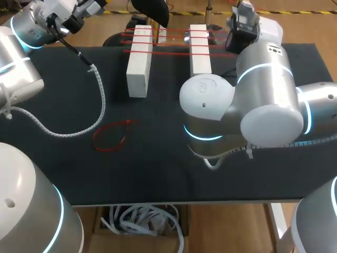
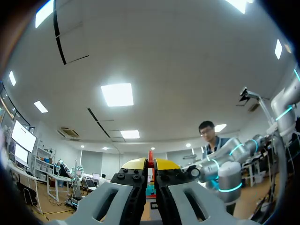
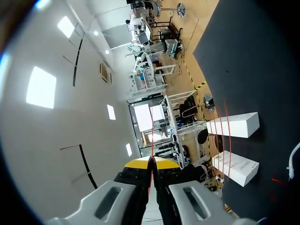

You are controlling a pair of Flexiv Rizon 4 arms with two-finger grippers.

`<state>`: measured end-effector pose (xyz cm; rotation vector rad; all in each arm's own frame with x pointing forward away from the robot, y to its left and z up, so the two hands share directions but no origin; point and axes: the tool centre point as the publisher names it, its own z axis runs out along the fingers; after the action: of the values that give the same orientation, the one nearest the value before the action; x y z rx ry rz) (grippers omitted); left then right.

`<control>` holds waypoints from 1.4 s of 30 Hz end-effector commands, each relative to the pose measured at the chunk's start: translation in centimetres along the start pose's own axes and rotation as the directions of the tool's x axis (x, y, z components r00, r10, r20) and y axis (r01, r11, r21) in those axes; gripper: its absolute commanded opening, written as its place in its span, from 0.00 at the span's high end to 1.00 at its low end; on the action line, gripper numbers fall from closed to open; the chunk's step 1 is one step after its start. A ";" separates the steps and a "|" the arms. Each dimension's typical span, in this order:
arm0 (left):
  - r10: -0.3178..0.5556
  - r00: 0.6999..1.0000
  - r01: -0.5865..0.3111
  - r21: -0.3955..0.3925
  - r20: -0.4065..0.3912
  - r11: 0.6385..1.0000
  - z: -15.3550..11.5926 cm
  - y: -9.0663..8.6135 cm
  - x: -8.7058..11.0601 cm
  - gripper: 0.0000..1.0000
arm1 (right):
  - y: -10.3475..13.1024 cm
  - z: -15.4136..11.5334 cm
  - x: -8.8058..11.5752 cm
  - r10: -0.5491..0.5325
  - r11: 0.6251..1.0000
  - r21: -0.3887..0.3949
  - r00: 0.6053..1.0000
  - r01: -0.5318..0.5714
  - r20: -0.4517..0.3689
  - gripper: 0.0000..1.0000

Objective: Grab the tape and strap the tape.

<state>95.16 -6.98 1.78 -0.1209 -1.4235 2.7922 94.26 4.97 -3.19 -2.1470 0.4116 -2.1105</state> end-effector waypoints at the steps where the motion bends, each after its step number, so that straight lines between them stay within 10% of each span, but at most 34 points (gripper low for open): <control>1: 0.001 1.000 -0.001 0.001 -0.003 1.000 -0.1 0.1 -0.1 1.00 | 0.2 0.0 0.3 -0.002 1.000 0.003 1.000 0.002 0.007 1.00; 5: 0.001 1.000 -0.001 0.001 -0.003 1.000 -0.1 0.1 -0.1 1.00 | 0.2 0.0 0.3 -0.002 1.000 0.003 1.000 0.002 0.007 1.00; 9: -0.143 0.989 0.113 -0.418 -0.043 0.901 0.1 -0.8 -0.7 1.00 | 0.2 0.0 0.3 -0.002 1.000 0.003 1.000 0.002 0.007 1.00; 14: -0.117 0.993 0.073 -0.658 -0.023 0.750 0.5 -1.8 -1.2 1.00 | 0.2 0.0 0.3 -0.002 1.000 0.003 1.000 0.002 0.007 1.00; 20: -0.110 0.993 0.097 -0.882 0.052 0.462 1.4 -2.4 -1.3 1.00 | 0.2 0.0 0.3 -0.002 1.000 0.003 1.000 0.002 0.007 1.00; 23: -0.107 0.985 0.158 -0.961 0.137 0.226 1.8 -2.2 -1.4 1.00 | 0.2 0.0 0.3 -0.002 1.000 0.003 1.000 0.002 0.007 1.00; 42: -0.107 0.985 0.158 -0.961 0.137 0.226 1.8 -2.2 -1.4 1.00 | 0.2 0.0 0.3 -0.002 1.000 0.003 1.000 0.002 0.007 1.00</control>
<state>96.55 -7.10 4.03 0.0525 -2.4812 1.7811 94.27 4.94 -3.23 -2.1464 0.4110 -2.1105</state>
